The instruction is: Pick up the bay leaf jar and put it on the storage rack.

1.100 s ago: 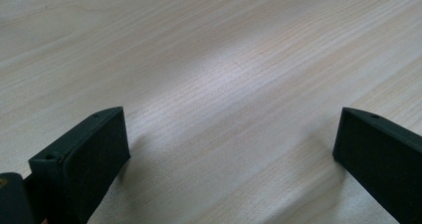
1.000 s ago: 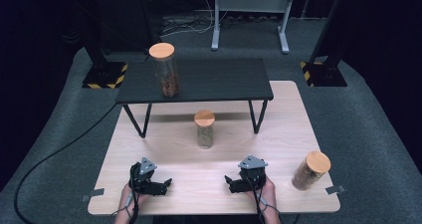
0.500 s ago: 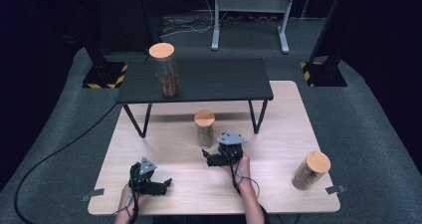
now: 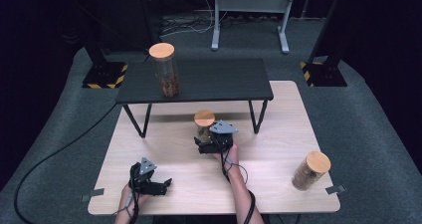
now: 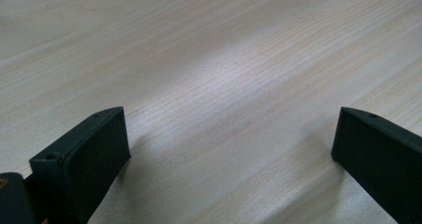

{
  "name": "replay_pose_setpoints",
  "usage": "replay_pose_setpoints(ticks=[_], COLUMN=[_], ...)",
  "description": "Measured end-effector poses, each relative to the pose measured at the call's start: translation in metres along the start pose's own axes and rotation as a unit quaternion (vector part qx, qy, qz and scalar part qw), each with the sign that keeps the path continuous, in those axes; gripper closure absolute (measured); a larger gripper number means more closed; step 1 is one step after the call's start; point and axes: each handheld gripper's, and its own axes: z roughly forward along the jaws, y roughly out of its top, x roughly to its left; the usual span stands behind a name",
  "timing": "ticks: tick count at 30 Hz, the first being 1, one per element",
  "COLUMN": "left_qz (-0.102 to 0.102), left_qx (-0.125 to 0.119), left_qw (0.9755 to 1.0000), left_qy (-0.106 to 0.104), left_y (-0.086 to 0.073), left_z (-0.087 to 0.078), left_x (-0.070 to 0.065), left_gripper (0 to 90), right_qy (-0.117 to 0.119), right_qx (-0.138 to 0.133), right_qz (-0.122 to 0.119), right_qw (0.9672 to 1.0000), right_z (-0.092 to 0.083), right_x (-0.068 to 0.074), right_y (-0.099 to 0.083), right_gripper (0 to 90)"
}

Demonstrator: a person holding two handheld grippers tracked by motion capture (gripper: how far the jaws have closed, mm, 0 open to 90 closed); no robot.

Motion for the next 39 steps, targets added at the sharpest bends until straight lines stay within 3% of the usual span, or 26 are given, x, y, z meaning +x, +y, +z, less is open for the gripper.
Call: replay_pose_setpoints(ticks=[5,10,12,15,27,30,39], left_qz=[0.0,0.0,0.0,0.0,0.0,0.0,0.002], left_qx=[0.0,0.0,0.0,0.0,-0.001,-0.001,0.0], left_qw=[1.0,1.0,1.0,1.0,1.0,1.0,1.0], left_qy=[0.0,0.0,0.0,-0.001,-0.001,-0.001,-0.002], left_y=[0.0,0.0,0.0,0.0,0.0,0.0,0.0], left_z=[0.0,0.0,0.0,0.0,0.0,0.0,0.0], left_x=[0.0,0.0,0.0,0.0,0.0,0.0,0.0], left_gripper=[0.7,0.7,0.7,0.7,1.0,1.0,1.4], right_qy=[0.004,0.004,0.0,0.009,0.008,0.005,0.01], right_qx=[-0.008,-0.006,-0.005,-0.006,0.003,0.006,0.009], right_qz=[-0.018,-0.013,-0.011,0.0,0.001,-0.012,-0.02], right_qw=[0.9998,0.9999,0.9999,0.9999,1.0,0.9999,0.9997], right_z=[0.005,0.009,0.009,0.008,0.005,0.003,-0.009], right_x=[0.001,0.001,0.002,0.0,0.0,0.001,0.003], right_y=[0.004,0.001,0.002,0.002,0.004,0.006,0.011], right_gripper=[0.0,0.4,14.9,24.0,24.8,24.9,24.9])
